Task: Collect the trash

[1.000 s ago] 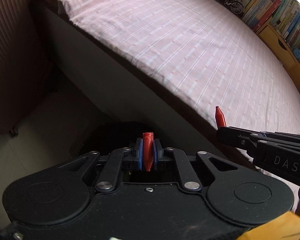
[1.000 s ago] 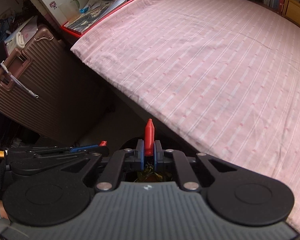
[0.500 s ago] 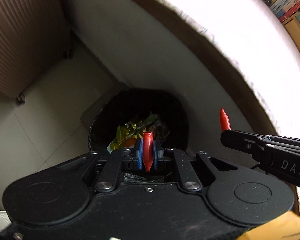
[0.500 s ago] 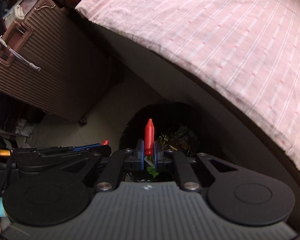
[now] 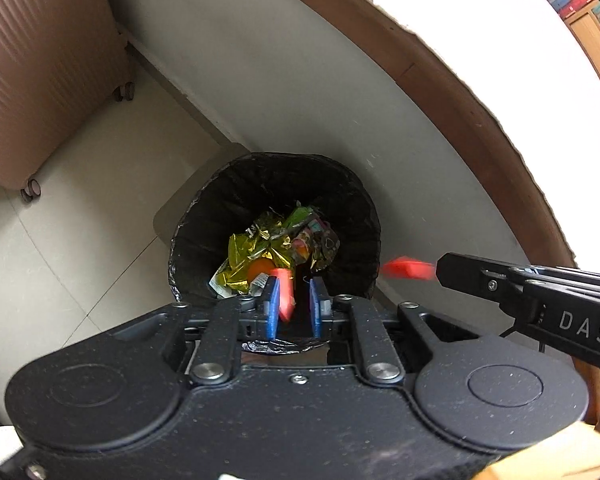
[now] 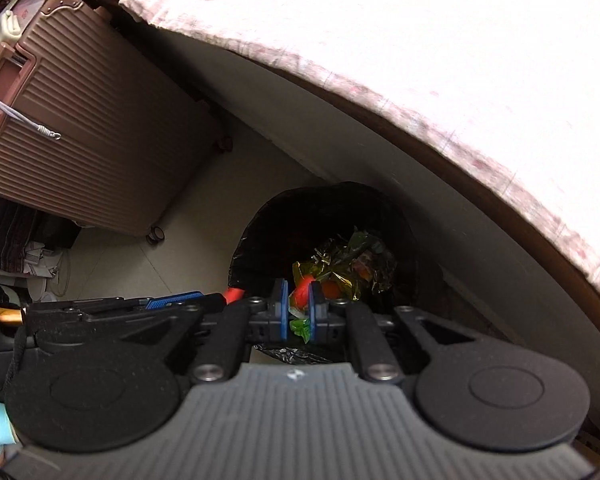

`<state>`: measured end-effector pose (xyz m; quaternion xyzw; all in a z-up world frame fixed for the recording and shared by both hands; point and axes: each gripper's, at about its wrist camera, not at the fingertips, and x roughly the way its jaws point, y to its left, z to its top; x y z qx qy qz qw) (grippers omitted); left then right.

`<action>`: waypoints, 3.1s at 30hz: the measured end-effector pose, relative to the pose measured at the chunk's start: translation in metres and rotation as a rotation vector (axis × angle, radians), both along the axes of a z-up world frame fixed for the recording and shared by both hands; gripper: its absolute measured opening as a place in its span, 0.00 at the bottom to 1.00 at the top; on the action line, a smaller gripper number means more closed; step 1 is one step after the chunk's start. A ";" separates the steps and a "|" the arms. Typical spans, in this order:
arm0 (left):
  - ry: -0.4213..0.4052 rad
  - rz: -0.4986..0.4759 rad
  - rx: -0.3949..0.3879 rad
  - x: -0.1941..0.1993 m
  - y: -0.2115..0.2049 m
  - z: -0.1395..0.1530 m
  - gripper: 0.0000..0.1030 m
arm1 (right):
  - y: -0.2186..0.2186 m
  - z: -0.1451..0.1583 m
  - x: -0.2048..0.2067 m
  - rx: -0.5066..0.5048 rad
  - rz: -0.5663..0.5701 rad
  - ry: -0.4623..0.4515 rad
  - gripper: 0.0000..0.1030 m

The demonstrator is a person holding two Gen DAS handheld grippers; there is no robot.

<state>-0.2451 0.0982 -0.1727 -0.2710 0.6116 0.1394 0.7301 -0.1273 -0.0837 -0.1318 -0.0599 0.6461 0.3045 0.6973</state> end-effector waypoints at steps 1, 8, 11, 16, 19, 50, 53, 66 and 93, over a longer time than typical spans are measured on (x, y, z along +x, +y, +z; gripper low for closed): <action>0.000 -0.003 0.000 0.001 0.000 0.000 0.14 | -0.001 -0.001 0.002 0.000 -0.006 0.002 0.17; -0.005 -0.025 0.015 0.003 -0.002 0.001 0.20 | 0.001 -0.005 0.002 -0.004 -0.021 0.005 0.21; -0.004 -0.023 0.018 0.004 -0.002 0.001 0.30 | 0.002 -0.006 0.003 -0.003 -0.028 0.003 0.22; 0.003 -0.022 0.039 0.005 -0.002 0.002 0.42 | 0.000 -0.005 0.003 -0.006 -0.040 -0.004 0.42; 0.006 -0.017 0.036 0.005 -0.002 0.001 0.49 | -0.002 -0.005 0.004 -0.008 -0.050 -0.008 0.48; 0.011 -0.047 0.089 -0.002 -0.012 0.000 0.87 | -0.010 -0.008 0.006 -0.048 -0.061 -0.064 0.79; 0.020 -0.061 0.099 -0.001 -0.017 -0.002 0.87 | -0.010 -0.008 0.004 -0.051 -0.064 -0.067 0.80; 0.056 -0.068 0.113 -0.003 -0.020 -0.005 0.87 | -0.010 -0.016 0.002 -0.053 -0.067 -0.069 0.82; 0.066 -0.118 0.102 -0.005 -0.028 -0.010 0.91 | -0.010 -0.023 0.001 -0.056 -0.073 -0.058 0.83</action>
